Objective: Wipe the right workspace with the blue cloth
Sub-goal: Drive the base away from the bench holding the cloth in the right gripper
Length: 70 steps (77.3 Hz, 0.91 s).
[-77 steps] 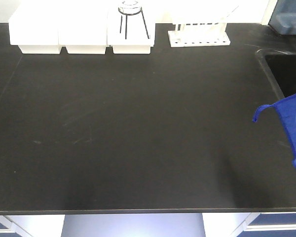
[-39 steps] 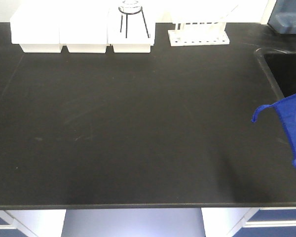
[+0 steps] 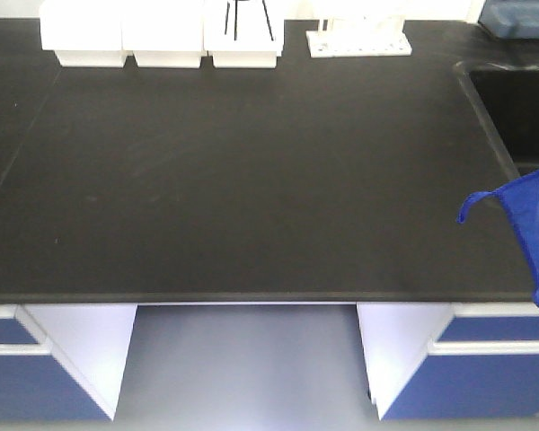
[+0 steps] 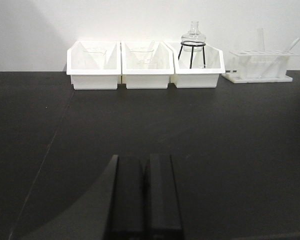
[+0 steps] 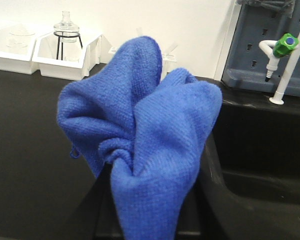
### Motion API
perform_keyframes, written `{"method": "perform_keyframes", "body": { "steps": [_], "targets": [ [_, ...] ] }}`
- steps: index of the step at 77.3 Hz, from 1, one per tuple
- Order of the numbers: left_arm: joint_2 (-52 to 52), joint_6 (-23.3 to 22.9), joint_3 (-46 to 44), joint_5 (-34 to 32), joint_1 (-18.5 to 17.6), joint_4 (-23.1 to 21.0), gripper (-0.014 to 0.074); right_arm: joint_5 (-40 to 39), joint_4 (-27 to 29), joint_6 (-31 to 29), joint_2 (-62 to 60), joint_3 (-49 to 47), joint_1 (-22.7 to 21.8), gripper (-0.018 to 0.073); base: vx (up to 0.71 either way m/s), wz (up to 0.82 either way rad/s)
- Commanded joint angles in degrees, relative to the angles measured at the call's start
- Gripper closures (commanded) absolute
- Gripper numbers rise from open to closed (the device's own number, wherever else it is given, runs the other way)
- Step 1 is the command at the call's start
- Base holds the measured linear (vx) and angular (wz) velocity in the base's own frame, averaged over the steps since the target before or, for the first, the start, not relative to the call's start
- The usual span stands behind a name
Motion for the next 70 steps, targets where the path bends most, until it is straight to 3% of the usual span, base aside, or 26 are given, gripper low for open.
{"method": "perform_keyframes", "body": {
  "steps": [1,35,70],
  "targets": [
    [-0.57,0.06,-1.42,-4.87,-0.01,-0.18,0.0603,-5.23,-0.38,0.20,0.43,-1.70,0.00,0.0564,-0.25,-0.04],
    [-0.57,0.06,-1.42,-4.87,-0.01,-0.18,0.0603,-5.23,-0.38,0.20,0.43,-1.70,0.00,0.0564,-0.27,-0.22],
    [-0.57,0.06,-1.42,-4.87,-0.01,-0.18,0.0603,-5.23,-0.38,0.20,0.43,-1.70,0.00,0.0564,-0.28,-0.59]
  ]
}}
